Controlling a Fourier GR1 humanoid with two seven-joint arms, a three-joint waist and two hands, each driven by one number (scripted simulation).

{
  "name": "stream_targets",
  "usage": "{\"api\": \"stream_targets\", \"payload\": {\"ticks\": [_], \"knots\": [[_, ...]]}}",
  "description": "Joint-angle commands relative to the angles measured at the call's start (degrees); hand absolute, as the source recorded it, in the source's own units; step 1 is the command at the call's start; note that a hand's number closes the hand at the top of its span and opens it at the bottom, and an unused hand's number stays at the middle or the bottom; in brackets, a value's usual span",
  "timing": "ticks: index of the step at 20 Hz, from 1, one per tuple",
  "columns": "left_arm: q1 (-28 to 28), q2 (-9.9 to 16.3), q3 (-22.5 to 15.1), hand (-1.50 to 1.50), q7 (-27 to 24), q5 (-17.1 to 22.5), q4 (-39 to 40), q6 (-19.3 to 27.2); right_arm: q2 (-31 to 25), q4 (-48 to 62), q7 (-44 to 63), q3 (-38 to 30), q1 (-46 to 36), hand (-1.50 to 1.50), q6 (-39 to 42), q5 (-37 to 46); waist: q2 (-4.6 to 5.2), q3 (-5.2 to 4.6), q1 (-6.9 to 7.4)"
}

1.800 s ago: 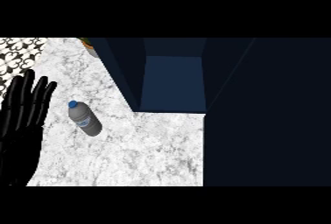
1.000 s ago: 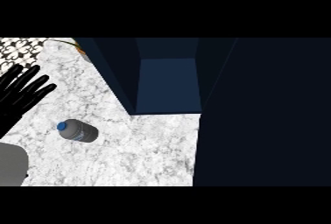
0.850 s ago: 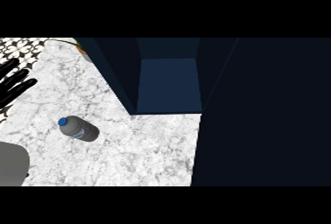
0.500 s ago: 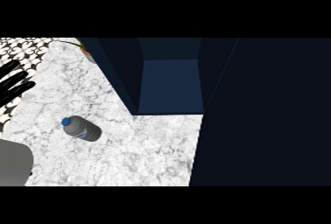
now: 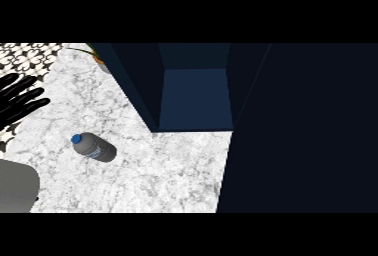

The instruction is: Pick up the bottled water, place it into the cabinet and close the cabinet

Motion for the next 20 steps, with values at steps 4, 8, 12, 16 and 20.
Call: {"api": "stream_targets", "payload": {"ticks": [4, 8, 12, 16, 20], "knots": [[-3.37, 0.29, 2.55, -1.50, -0.26, -7.44, 9.31, -2.10, -1.61, -4.16, 3.17, 1.07, 0.37, -1.50, -0.84, 3.30, 0.87, -1.05, -0.46], [-3.51, -5.69, 3.14, -1.50, -5.08, -16.98, 12.11, -3.66, -0.03, -3.68, 6.55, 2.61, -4.17, -1.50, -3.39, 5.23, 1.00, -1.16, -0.63], [-5.75, -7.54, 2.81, -1.50, -7.42, -24.90, 16.38, -3.92, -2.00, -6.13, 5.55, 7.08, -0.71, -1.50, -3.79, 7.42, 0.82, -1.10, -1.01], [-5.52, -8.20, 4.46, -1.50, -14.01, -33.53, 22.83, -9.23, -2.48, -6.65, 9.85, 3.53, -5.62, -1.50, -4.85, 5.45, 1.07, -1.19, -0.84], [-8.38, -9.90, 4.04, -1.50, -19.78, -42.39, 28.96, -9.08, -1.76, -3.98, 8.97, 6.69, -6.00, -1.50, -6.64, 7.73, 1.02, -1.15, -0.72]]}}
